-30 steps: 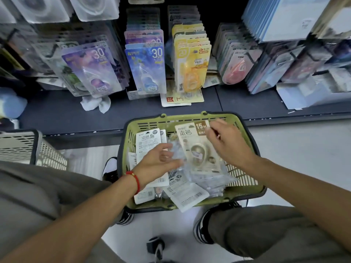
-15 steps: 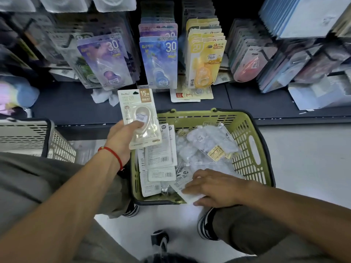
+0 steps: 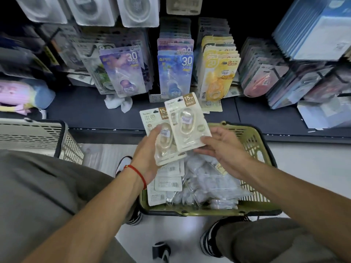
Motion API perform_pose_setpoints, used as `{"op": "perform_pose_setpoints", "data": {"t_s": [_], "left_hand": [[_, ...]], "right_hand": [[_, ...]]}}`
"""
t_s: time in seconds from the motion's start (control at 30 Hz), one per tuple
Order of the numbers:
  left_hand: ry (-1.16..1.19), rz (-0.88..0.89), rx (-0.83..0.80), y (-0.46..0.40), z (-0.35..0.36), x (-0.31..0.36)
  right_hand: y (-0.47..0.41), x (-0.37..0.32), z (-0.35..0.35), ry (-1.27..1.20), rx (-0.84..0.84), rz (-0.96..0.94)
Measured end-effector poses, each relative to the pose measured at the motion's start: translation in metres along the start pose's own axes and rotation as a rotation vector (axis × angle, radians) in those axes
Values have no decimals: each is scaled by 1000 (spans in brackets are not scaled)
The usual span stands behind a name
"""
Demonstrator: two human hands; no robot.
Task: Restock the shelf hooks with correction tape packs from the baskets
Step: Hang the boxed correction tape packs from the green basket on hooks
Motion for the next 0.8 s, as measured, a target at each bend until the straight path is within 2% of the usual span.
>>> {"op": "perform_pose_setpoints", "data": {"t_s": [0.07, 0.17, 0.27, 0.37, 0.4, 0.43, 0.57, 0.67, 0.8], "left_hand": [[42, 10, -40, 2, 3, -5], [17, 46, 93, 4, -11, -4], [-36, 158, 212, 1, -33, 9], [-69, 282, 337, -5, -54, 26], [-63, 303, 371, -6, -60, 28], [-74, 319, 398, -7, -64, 30], [-185, 342, 417, -6, -73, 25], [-287, 337, 382, -5, -71, 21], [-294, 353, 366, 0, -61, 18]], "right_hand": [[-6, 17, 20, 59, -26, 60], [-16, 36, 42, 233, -110, 90], [-34, 47, 41, 451, 15, 40], [-57, 63, 40, 1130, 200, -25], [-61, 74, 44, 1268, 240, -2], [-65, 83, 50, 1304, 271, 26], [-69, 103, 69, 1076, 343, 28], [-62, 94, 74, 846, 281, -36], [-42, 62, 60, 720, 233, -14]]}}
Point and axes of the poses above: each hand's wrist, its own y-axis away from the middle knuckle, its own z-axis out of the palm, x = y × z, the point moved 4 cm from there along -y, towards the middle knuckle, and after that the axes turned 13 degrees about z, right-handed, at the moved point
